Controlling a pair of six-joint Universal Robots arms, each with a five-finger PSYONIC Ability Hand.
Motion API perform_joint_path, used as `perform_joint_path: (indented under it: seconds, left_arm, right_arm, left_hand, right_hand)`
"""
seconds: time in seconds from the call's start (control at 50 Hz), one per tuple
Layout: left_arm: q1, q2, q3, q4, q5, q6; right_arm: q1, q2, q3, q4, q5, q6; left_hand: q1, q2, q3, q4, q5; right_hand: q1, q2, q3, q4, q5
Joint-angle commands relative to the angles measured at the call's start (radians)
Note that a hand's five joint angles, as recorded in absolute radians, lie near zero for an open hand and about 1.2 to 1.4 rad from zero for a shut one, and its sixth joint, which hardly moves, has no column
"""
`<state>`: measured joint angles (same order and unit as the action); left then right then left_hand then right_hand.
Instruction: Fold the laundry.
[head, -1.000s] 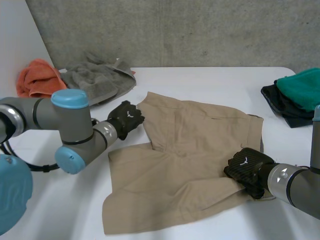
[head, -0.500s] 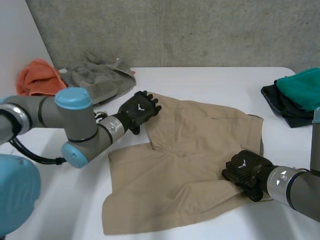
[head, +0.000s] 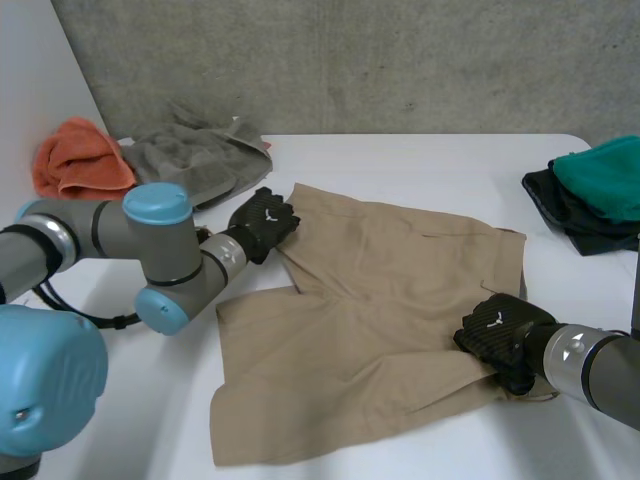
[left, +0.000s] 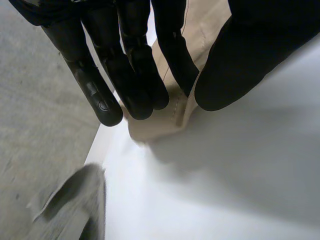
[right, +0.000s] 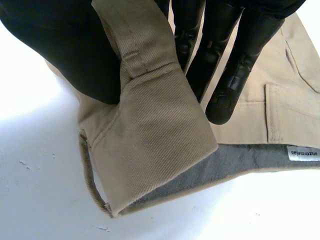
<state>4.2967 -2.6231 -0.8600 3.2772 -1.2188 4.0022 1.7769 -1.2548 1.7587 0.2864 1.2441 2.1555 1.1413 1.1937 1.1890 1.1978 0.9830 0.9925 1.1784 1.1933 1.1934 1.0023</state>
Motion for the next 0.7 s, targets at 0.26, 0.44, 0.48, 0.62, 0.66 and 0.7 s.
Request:
perform_joint_path:
  seconds: [0.26,0.44,0.48,0.62,0.66,0.7]
  left_arm:
    - [0.012,0.192,-0.298,0.006,-0.156,0.044]
    - [0.009,0.301,-0.280,0.067,-0.160,-0.038]
    - [0.009,0.304,-0.263,0.087,-0.148,-0.072]
    - [0.018,0.210,-0.099,0.047,0.059,-0.250]
    - [0.018,0.152,-0.022,0.003,0.100,-0.268]
    - [0.017,0.089,0.057,-0.066,0.120,-0.270]
  right_arm:
    - [0.006,0.002,-0.001,0.000,-0.002,-0.003]
    - [0.004,0.002,0.001,0.000,-0.002,-0.003]
    - [0.006,0.002,0.001,-0.001,-0.002,-0.003]
    - [0.004,0.002,0.004,0.000,-0.003,-0.003]
    - [0.002,0.002,0.004,-0.001,-0.002,-0.003]
    - [0.001,0.002,0.004,-0.001,-0.003,-0.003]
  left_hand:
    - [-0.619,-0.671,-0.667,-0.676,-0.635]
    - [-0.611,-0.663,-0.658,-0.667,-0.627]
    - [-0.608,-0.660,-0.655,-0.664,-0.624]
    - [-0.596,-0.648,-0.644,-0.653,-0.612]
    - [-0.596,-0.648,-0.644,-0.653,-0.612]
    - [-0.596,-0.648,-0.644,-0.653,-0.612]
  right_hand:
    - [0.404,0.218,0.203,0.203,0.219]
    - [0.404,0.218,0.203,0.203,0.219]
    - [0.404,0.218,0.203,0.203,0.219]
    - [0.404,0.218,0.203,0.203,0.219]
    - [0.404,0.218,0.203,0.203,0.219]
    - [0.404,0.218,0.203,0.203,0.219]
